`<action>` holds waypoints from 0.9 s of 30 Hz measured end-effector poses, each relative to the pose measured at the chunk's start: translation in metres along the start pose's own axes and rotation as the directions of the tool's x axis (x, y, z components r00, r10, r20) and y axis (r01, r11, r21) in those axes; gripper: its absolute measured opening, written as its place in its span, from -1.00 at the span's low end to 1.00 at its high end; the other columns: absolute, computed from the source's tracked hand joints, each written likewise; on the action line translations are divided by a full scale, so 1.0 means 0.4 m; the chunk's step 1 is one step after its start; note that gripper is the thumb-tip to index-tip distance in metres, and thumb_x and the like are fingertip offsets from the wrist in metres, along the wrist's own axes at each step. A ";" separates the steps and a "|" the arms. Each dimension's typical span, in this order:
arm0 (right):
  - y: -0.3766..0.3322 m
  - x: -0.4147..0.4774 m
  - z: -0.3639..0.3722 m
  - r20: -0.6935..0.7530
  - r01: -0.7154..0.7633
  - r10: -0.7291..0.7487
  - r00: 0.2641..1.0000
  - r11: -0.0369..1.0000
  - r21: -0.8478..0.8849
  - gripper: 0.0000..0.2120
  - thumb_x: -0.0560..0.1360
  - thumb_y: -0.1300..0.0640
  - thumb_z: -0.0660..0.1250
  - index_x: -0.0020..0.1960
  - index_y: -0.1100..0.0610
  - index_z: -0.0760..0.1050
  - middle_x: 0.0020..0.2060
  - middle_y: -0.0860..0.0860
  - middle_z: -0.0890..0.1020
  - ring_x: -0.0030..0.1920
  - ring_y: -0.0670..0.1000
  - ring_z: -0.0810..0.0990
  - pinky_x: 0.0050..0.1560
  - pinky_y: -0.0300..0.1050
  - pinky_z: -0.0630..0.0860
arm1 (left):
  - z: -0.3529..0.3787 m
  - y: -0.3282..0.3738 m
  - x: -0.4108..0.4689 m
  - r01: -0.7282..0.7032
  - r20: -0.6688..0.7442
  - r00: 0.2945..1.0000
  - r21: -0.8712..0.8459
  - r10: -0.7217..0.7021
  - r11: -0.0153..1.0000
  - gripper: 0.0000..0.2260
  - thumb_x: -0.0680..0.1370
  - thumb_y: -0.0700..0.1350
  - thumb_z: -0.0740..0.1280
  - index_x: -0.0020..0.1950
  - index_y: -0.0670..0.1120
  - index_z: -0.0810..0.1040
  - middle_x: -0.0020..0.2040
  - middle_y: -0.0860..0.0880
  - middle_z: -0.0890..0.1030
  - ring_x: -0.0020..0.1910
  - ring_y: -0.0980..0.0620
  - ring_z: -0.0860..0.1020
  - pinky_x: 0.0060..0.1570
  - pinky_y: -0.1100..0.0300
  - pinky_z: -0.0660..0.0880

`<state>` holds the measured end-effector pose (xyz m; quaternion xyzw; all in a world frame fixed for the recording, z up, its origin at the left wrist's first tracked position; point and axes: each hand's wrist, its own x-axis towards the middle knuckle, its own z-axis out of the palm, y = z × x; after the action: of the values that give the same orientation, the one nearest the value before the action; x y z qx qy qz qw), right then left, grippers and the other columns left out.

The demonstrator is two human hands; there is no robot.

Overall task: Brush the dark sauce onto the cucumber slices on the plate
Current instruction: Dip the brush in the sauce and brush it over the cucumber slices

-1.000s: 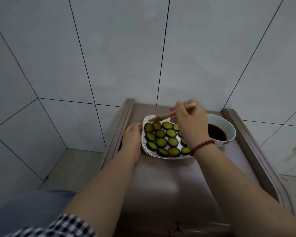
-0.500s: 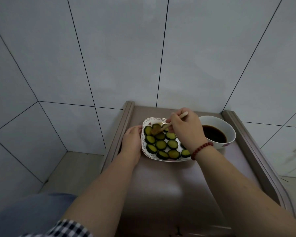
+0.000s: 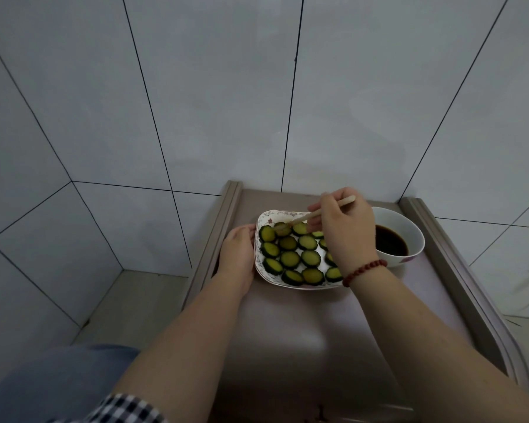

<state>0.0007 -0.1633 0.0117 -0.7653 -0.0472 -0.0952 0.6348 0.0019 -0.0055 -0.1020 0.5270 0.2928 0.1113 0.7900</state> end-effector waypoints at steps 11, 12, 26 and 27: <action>0.013 -0.005 0.017 0.058 -0.027 0.030 0.998 0.999 -0.040 -0.79 0.49 0.16 0.25 -0.10 0.33 0.48 -0.31 0.06 0.71 -0.39 -0.02 0.67 -0.29 -0.04 0.65 | 0.001 -0.003 0.010 0.000 0.019 1.000 -0.005 0.000 1.000 -0.67 0.71 -0.25 0.25 0.33 -0.29 0.75 0.42 -0.35 0.70 0.42 -0.35 0.70 0.45 -0.30 0.65; 0.011 -0.005 0.016 0.056 -0.023 0.024 0.998 1.000 -0.013 -0.80 0.50 0.18 0.25 -0.09 0.35 0.48 -0.30 0.07 0.71 -0.40 -0.04 0.66 -0.30 -0.06 0.65 | 0.000 -0.004 0.010 -0.004 0.019 1.000 0.001 0.004 1.000 -0.68 0.71 -0.25 0.25 0.29 -0.28 0.77 0.42 -0.34 0.70 0.42 -0.35 0.69 0.46 -0.29 0.65; 0.034 -0.014 0.022 0.114 -0.047 0.046 0.992 0.999 0.011 -0.84 0.55 0.15 0.29 -0.18 0.19 0.45 -0.28 -0.03 0.72 -0.32 0.00 0.70 -0.17 0.04 0.66 | 0.003 0.000 0.006 -0.014 0.055 0.998 -0.006 0.015 1.000 -0.72 0.69 -0.26 0.25 0.09 -0.22 0.79 0.34 -0.37 0.73 0.40 -0.38 0.71 0.40 -0.23 0.66; 0.038 -0.016 0.022 0.118 -0.055 0.055 0.991 0.998 -0.006 -0.84 0.55 0.15 0.30 -0.18 0.20 0.46 -0.29 -0.04 0.72 -0.32 0.03 0.70 -0.14 0.08 0.66 | 0.003 0.001 0.003 -0.012 0.059 0.998 -0.006 0.013 1.000 -0.71 0.69 -0.26 0.25 0.07 -0.20 0.79 0.33 -0.38 0.74 0.39 -0.39 0.71 0.41 -0.25 0.65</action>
<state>-0.0019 -0.1572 -0.0057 -0.7714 -0.0634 -0.0321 0.6324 0.0037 -0.0055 -0.1018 0.5299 0.2656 0.1013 0.7990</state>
